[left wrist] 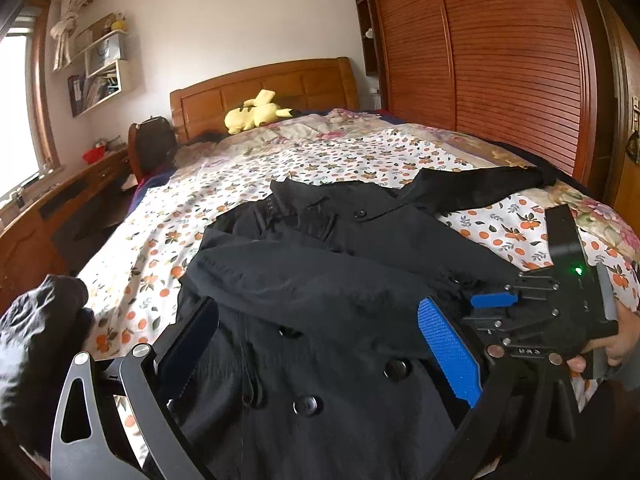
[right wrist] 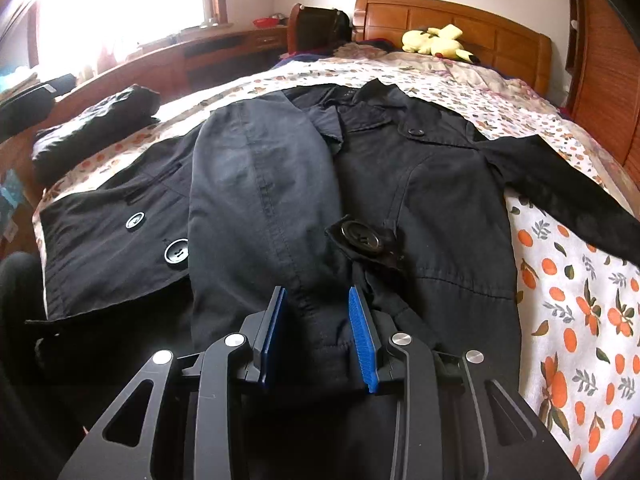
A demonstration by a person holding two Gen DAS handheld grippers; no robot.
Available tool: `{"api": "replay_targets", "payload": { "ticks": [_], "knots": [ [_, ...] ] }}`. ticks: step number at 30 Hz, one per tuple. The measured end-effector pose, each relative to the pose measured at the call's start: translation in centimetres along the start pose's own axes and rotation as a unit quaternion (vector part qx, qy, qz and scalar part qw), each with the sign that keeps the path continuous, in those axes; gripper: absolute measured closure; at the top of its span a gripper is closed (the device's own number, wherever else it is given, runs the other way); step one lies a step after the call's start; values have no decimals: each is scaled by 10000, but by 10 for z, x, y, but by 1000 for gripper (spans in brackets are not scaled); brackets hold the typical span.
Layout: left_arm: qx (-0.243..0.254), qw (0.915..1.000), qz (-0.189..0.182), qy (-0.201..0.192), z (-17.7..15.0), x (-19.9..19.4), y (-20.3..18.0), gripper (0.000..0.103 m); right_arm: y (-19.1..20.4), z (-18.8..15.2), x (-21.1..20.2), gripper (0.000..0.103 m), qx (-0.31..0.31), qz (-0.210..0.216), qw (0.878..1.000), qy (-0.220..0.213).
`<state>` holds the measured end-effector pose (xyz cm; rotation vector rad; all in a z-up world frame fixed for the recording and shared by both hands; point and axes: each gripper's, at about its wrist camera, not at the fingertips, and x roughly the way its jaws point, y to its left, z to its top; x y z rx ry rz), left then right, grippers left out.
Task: Fold large clothes
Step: 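Move the right gripper over to the other outstretched coat sleeve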
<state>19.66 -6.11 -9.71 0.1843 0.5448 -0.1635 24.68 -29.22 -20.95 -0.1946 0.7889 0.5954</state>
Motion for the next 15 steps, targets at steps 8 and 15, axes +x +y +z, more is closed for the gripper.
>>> {"api": "replay_targets", "payload": {
  "ticks": [8,15],
  "knots": [
    [-14,9996,-273,11,9,35,14,2,-12,5,-33,72,351,-3,9991,-253],
    [-76,9989,-461,-15,18,57,19,2,-60,26,-59,71,656,-589,9952,-420]
  ]
}}
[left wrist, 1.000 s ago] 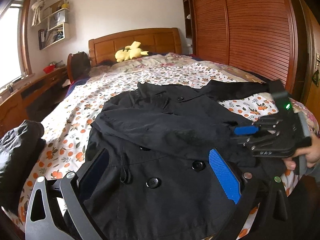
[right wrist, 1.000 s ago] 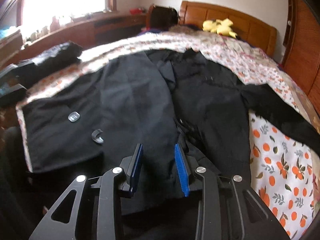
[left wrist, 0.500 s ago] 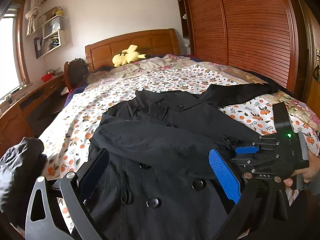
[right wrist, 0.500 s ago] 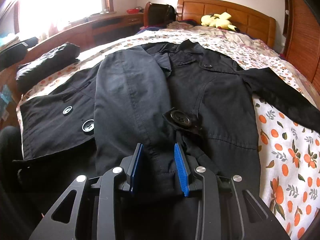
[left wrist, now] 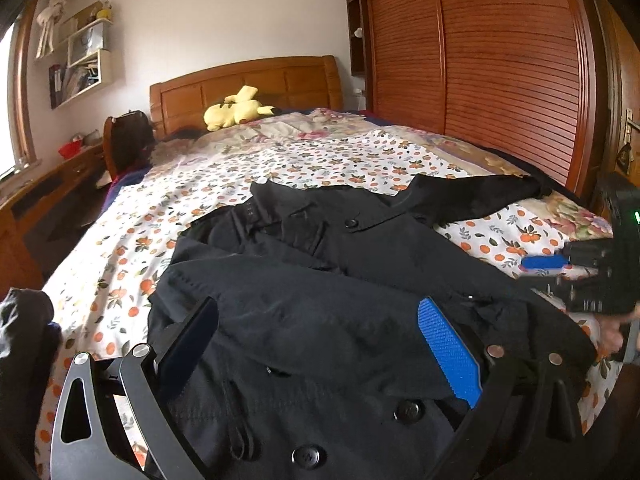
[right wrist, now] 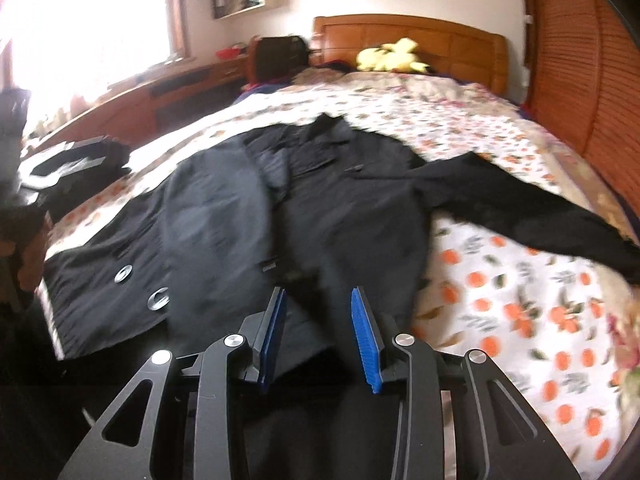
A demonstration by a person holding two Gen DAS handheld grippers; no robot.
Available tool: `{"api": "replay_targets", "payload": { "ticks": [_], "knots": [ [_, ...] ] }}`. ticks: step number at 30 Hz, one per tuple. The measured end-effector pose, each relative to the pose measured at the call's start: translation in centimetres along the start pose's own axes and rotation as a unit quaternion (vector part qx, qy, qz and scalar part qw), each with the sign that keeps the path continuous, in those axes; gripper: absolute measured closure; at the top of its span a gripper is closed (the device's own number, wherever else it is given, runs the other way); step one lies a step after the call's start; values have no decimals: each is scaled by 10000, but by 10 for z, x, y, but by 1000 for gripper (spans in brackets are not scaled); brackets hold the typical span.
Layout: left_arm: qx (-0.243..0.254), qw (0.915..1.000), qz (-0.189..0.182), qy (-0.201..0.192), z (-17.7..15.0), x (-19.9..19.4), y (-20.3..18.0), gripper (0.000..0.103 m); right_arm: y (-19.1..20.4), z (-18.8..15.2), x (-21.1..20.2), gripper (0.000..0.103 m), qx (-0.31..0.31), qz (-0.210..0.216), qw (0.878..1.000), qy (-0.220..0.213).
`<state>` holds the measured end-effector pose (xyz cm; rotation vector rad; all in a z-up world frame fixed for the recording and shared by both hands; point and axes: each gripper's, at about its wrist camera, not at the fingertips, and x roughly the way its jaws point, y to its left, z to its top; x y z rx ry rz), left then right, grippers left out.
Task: Fold large clothes
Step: 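Move the right gripper over to the other outstretched coat sleeve, then close the right gripper on the sleeve cuff and lift it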
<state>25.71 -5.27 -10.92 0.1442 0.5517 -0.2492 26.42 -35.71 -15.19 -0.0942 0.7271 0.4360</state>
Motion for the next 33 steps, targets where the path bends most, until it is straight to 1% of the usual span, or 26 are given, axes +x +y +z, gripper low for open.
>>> {"api": "replay_targets", "payload": {
  "ticks": [4,6,9,10,11,16,20,24,28,33],
  "knots": [
    [-66,9999,-91,25,-2,9,1,2,-33,16,5,70,261,-272,9993,-6],
    [-75,9998,-167,62,-6,13,-1,2,-50,23,10,65,423,-419,9982,-2],
    [-66,9997,-213,70,-11,16,-3,2,-76,33,20,46,695,-620,9957,14],
    [-77,9997,-238,80,-12,17,-4,2,-85,36,25,32,776,-734,9943,33],
    [-96,9996,-259,84,-14,18,-4,2,-94,39,30,31,843,-797,9932,64],
    [-144,9992,-351,147,-23,24,-5,2,-134,50,54,31,1227,-992,9872,236],
    [-119,9993,-328,114,-26,26,-8,2,-161,59,73,31,1506,-1124,9816,338],
    [-141,9989,-413,153,-29,29,-11,2,-181,63,90,31,1791,-1183,9756,461],
    [-84,9990,-414,162,-31,32,-16,2,-200,60,102,31,2141,-1210,9676,577],
    [-24,9986,-476,239,-33,37,-20,2,-223,53,111,31,2454,-1428,9560,737]
  ]
}}
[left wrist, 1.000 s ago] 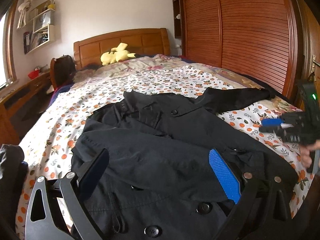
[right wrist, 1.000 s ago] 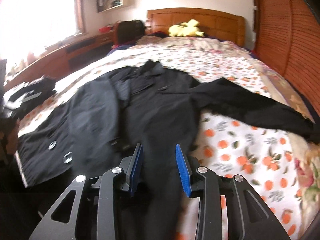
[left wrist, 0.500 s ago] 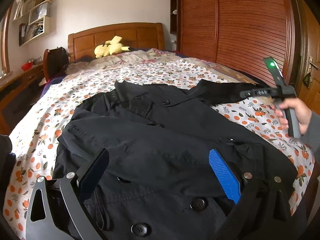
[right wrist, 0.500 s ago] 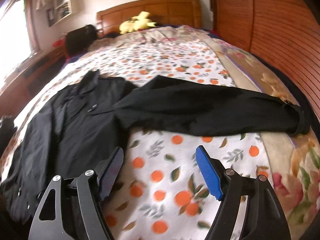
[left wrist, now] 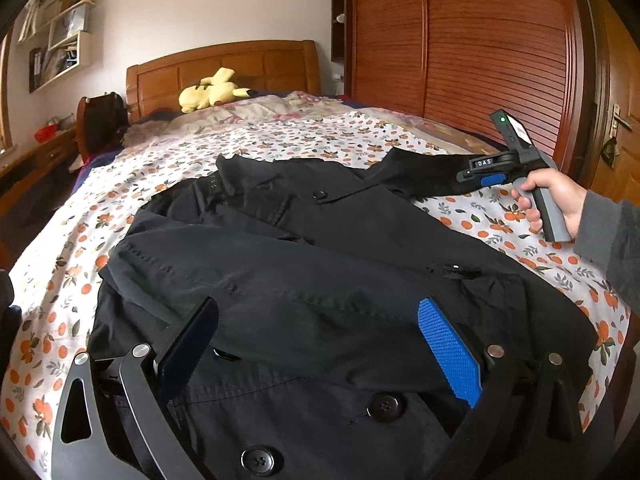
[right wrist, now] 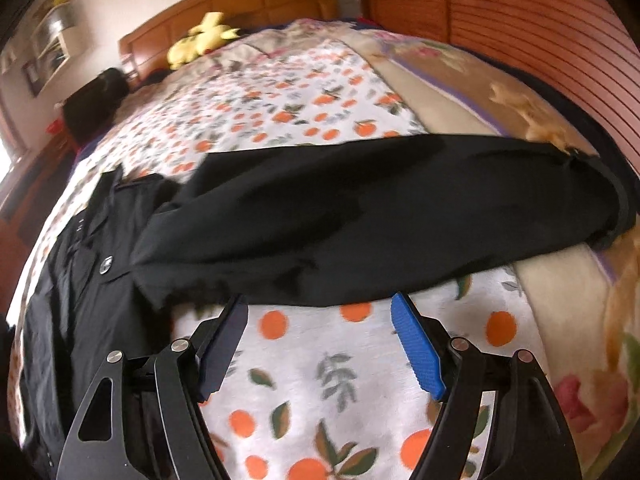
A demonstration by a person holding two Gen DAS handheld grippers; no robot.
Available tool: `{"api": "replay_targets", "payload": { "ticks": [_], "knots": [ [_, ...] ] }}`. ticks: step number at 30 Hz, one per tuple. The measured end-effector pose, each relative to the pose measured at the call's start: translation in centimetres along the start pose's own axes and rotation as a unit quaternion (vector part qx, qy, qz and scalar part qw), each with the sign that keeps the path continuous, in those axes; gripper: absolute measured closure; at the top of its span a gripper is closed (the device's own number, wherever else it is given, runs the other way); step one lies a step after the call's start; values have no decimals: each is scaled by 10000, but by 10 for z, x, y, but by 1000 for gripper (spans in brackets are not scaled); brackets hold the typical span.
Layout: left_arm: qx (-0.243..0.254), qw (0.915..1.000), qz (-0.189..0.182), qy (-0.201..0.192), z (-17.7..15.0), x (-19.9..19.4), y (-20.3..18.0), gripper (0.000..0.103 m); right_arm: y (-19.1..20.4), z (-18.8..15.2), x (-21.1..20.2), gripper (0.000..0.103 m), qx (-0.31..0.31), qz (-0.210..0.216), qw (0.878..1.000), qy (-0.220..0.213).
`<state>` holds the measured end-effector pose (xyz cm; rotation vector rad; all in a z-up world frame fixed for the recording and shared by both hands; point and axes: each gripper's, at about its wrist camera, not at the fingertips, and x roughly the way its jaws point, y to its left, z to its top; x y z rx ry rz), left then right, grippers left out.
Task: Fold large clothes
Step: 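Close the right gripper on the sleeve cuff and lift it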
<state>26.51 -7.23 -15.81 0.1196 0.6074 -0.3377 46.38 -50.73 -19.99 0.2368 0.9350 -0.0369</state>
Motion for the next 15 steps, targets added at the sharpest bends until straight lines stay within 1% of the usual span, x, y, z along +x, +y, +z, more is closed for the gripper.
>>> {"api": "replay_targets", "payload": {
  "ticks": [4,9,10,11,12,14,15],
  "knots": [
    [-15,10000,-74,30,-1,2,-1,2,-17,8,7,31,277,-135,9995,52],
    [-30,9999,-116,80,-2,4,1,2,-43,19,17,33,804,-164,9966,54],
    [-32,9999,-117,84,-2,4,1,2,-47,20,18,40,889,-198,9958,47],
    [-34,9999,-115,89,-2,5,2,2,-51,21,20,49,997,-266,9947,40],
    [-36,9999,-109,93,-2,5,2,2,-54,22,22,54,1072,-313,9937,25],
    [-55,9998,-117,118,-2,5,2,2,-57,24,24,72,1164,-413,9923,-29],
    [-68,9998,-129,120,-2,4,3,2,-58,26,24,78,1159,-439,9923,-42]
  ]
}}
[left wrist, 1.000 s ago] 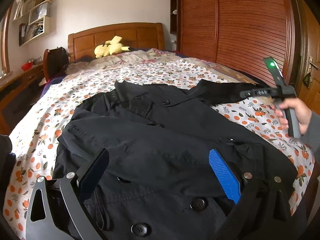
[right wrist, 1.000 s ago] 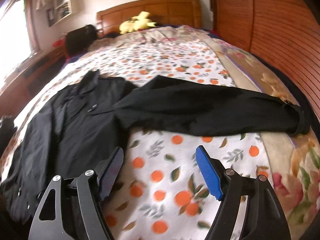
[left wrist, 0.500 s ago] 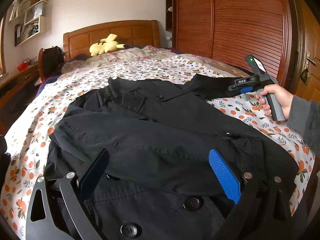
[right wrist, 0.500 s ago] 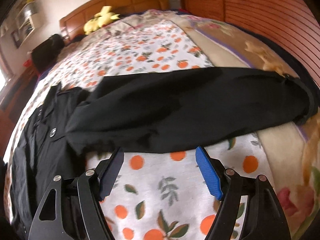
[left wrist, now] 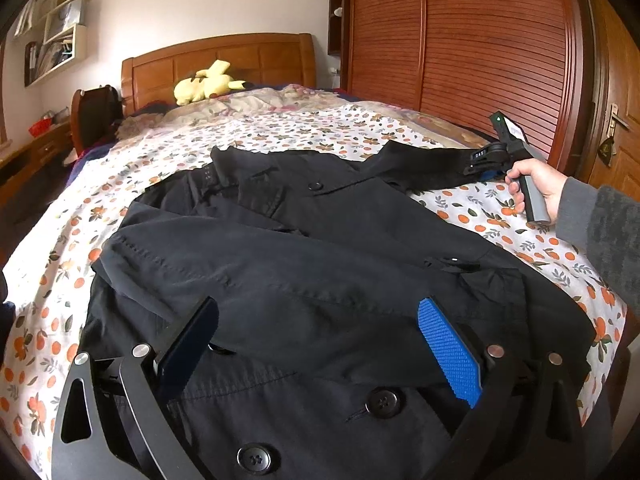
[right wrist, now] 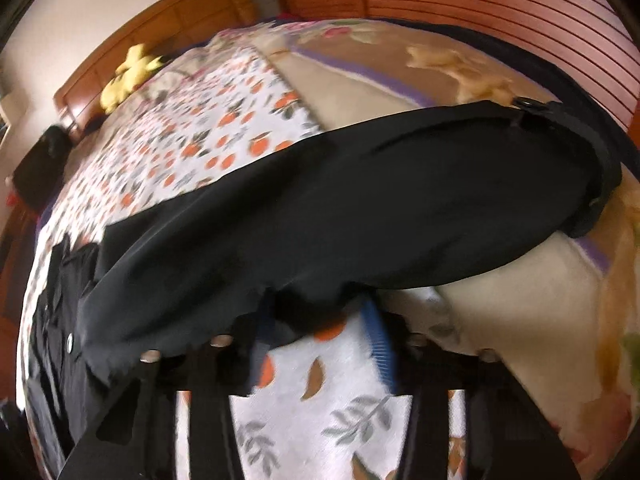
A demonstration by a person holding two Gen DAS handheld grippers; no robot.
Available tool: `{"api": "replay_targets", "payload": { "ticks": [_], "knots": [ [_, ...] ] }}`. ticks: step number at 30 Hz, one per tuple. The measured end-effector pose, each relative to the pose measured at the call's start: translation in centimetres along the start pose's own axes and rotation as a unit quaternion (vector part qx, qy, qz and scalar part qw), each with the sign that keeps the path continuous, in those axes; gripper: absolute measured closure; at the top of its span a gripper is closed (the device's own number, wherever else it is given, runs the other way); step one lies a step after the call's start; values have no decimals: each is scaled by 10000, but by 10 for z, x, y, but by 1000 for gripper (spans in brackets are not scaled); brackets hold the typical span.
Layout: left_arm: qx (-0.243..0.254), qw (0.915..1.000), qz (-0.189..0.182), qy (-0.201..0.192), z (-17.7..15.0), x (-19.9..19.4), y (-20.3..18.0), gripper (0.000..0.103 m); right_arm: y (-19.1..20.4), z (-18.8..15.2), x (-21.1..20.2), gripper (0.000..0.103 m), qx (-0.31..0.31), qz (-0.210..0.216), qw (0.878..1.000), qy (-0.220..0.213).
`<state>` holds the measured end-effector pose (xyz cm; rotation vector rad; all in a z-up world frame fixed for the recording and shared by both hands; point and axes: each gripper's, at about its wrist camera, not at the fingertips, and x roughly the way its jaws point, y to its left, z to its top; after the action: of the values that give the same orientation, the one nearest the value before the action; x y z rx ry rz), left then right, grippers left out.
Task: Fold large clothes
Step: 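Close the right gripper on the sleeve cuff and lift it, then carry the held sleeve across the coat front with the right gripper, then open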
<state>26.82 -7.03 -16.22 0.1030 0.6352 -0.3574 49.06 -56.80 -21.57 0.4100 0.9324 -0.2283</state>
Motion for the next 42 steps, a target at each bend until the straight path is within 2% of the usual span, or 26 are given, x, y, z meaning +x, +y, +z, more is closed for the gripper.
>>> {"api": "replay_targets", "payload": {
  "ticks": [1,2,4,8,11,15,18,24,28,32,36,42],
  "knots": [
    [-7,10000,-10,-7,1,0,0,2,1,1,-1,89,-22,5,10000,-35],
    [-9,10000,-28,-21,1,-2,0,2,4,3,-7,96,-95,20,9998,-165],
    [-3,10000,-44,-45,2,-4,0,2,18,4,-24,98,-370,-57,9980,-518],
    [6,9999,-76,-66,1,-8,-1,2,46,7,-53,99,-807,9,9929,-872],
    [8,10000,-63,-74,0,-9,-1,2,74,6,-80,99,-1212,337,9853,-1157],
    [-48,9999,-54,-116,2,-12,1,2,119,-10,-113,99,-1861,806,9693,-1391],
    [-105,9999,-59,-109,3,-12,4,2,158,-31,-136,99,-2389,1220,9524,-1449],
    [-164,9998,-14,-95,4,-10,8,2,221,-87,-160,99,-3290,1899,9176,-1168],
    [-169,9998,35,-114,4,-11,11,2,237,-118,-159,99,-3582,2044,9068,-870],
    [-175,9998,52,-125,4,-12,13,2,238,-140,-151,99,-3682,2035,9053,-583],
    [-180,9997,65,-137,3,-13,13,2,235,-164,-134,98,-3799,1856,9058,-259],
    [-184,9997,87,-139,3,-14,15,2,229,-183,-128,92,-3860,1764,9055,41]
  ]
}}
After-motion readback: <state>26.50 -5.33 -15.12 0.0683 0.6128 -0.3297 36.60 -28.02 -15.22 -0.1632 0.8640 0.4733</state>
